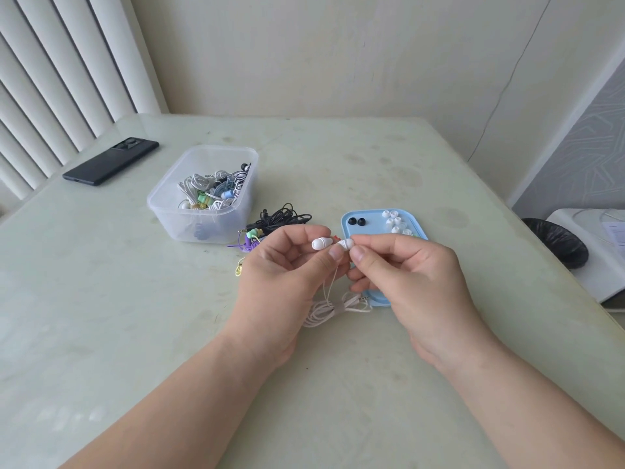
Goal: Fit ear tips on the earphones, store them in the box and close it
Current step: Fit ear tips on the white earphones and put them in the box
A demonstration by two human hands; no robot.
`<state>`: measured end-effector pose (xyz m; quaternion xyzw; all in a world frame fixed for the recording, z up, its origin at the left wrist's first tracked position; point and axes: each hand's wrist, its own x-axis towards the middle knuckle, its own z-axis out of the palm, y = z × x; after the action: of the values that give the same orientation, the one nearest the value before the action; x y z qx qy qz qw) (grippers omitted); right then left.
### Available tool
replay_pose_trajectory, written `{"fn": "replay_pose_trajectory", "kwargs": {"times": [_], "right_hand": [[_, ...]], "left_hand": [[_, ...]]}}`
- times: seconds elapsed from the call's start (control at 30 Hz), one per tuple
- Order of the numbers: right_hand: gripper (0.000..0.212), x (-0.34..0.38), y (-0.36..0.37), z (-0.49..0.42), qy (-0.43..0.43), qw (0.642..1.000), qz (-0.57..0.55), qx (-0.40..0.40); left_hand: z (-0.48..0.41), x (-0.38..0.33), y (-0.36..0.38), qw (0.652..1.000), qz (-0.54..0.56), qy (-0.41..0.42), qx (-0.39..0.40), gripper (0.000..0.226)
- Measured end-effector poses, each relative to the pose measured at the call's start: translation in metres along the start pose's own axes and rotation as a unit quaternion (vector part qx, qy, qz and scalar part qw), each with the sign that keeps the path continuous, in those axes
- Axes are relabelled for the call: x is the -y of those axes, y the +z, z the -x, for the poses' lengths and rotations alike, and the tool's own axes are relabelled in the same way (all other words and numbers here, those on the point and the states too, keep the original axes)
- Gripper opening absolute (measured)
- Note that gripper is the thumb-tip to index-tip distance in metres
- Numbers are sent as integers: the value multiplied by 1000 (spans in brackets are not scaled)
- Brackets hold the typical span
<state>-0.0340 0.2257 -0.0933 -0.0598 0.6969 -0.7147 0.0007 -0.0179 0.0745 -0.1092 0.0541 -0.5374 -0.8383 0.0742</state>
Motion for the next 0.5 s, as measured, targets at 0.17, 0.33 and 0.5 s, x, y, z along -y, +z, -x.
{"fn": "replay_pose_trajectory", "kwargs": {"times": [0.17,0.33,0.5], "right_hand": [[29,-3,3,4,-30,998,59,16],[12,2,-4,-6,7,1000,12,6],[13,-1,-6,-9,-1,999,22,32]], "left_hand": [[-1,-2,-1,1000,19,-8,1,20],[-1,-1,-1,1000,10,-4,4,18],[0,-1,-2,1000,10,-6,22,19]]}}
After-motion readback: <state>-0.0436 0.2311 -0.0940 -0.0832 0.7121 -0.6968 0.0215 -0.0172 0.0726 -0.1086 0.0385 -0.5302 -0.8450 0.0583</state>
